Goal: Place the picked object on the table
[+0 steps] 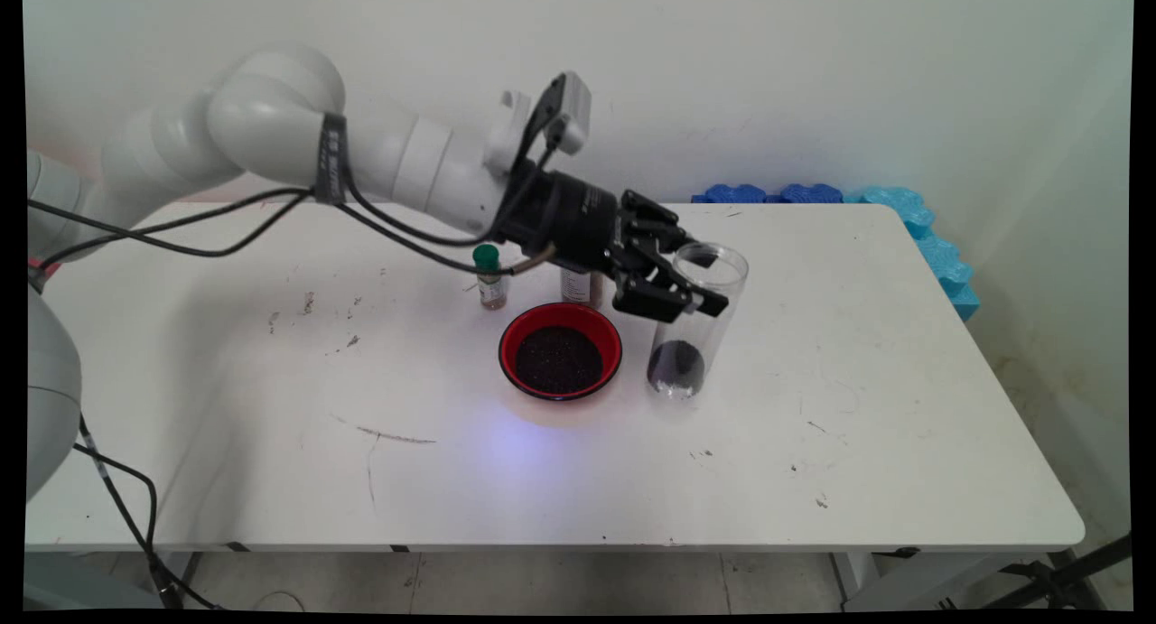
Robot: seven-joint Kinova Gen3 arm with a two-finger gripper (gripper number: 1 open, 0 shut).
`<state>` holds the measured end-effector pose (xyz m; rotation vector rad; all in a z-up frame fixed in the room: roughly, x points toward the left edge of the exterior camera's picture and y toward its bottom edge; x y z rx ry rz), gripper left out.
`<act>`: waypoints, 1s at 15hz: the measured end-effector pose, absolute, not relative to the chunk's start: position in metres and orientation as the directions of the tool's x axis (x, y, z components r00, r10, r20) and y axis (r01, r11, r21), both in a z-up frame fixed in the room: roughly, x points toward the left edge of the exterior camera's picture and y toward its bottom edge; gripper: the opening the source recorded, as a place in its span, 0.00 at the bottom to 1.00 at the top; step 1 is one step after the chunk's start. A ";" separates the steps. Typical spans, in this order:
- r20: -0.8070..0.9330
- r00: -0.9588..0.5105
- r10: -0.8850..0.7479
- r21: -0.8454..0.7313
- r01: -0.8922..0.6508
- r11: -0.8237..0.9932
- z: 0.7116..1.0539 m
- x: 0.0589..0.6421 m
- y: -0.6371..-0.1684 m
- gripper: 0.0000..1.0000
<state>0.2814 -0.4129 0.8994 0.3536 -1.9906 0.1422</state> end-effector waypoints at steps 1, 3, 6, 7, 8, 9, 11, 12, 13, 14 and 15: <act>0.898 -0.399 -0.183 0.054 -0.313 0.948 0.894 0.279 -0.412 0.00; 0.897 -0.403 -0.184 0.051 -0.319 0.947 0.885 0.275 -0.411 0.00; 0.894 -0.405 -0.190 0.051 -0.330 0.943 0.871 0.270 -0.411 0.00; 0.894 -0.405 -0.193 0.052 -0.334 0.941 0.866 0.268 -0.410 0.00; 0.893 -0.404 -0.197 0.054 -0.338 0.940 0.862 0.267 -0.410 0.00; 0.893 -0.404 -0.199 0.055 -0.342 0.938 0.858 0.266 -0.410 0.00; 0.892 -0.404 -0.203 0.057 -0.347 0.936 0.853 0.265 -0.410 0.00; 0.891 -0.404 -0.206 0.058 -0.350 0.935 0.849 0.264 -0.411 0.00; 0.890 -0.404 -0.209 0.059 -0.353 0.934 0.847 0.264 -0.411 0.00; 0.890 -0.404 -0.212 0.060 -0.357 0.932 0.843 0.263 -0.411 0.00; 0.889 -0.404 -0.216 0.062 -0.361 0.930 0.840 0.263 -0.411 0.00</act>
